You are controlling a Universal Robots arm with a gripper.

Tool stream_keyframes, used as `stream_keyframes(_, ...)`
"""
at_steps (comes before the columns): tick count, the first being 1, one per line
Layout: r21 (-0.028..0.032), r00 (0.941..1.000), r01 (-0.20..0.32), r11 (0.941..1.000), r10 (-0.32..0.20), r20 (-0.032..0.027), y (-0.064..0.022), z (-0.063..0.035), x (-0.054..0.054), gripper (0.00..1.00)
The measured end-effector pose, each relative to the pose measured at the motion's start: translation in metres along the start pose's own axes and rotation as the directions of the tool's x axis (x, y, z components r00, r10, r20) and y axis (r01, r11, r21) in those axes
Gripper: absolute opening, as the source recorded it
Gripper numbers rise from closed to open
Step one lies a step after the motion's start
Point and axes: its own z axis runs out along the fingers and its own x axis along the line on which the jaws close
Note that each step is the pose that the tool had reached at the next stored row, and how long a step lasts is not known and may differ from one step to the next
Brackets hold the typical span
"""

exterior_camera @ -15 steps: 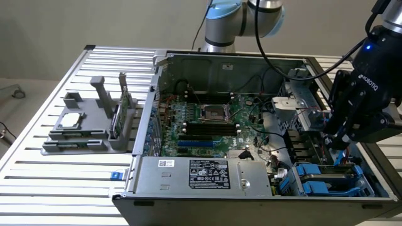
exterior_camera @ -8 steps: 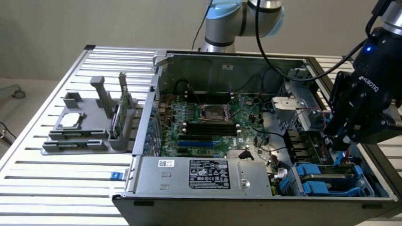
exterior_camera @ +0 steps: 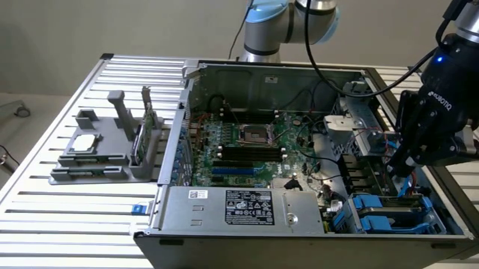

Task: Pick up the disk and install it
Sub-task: 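Insert the second disk wire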

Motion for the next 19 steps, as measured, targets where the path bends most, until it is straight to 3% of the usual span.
stream_keyframes(7, -0.0025, 1.0000, 0.000, 1.0000, 0.000, -0.0007, -0.0006, 0.0015, -0.004, 0.20)
stream_keyframes(13, -0.0015, 0.9998, 0.002, 1.0000, -0.002, -0.0217, -0.0012, 0.0113, -0.021, 0.20)
stream_keyframes(19, -0.0044, 0.9987, 0.020, 0.9998, -0.020, -0.0466, -0.0028, 0.0190, -0.023, 0.20)
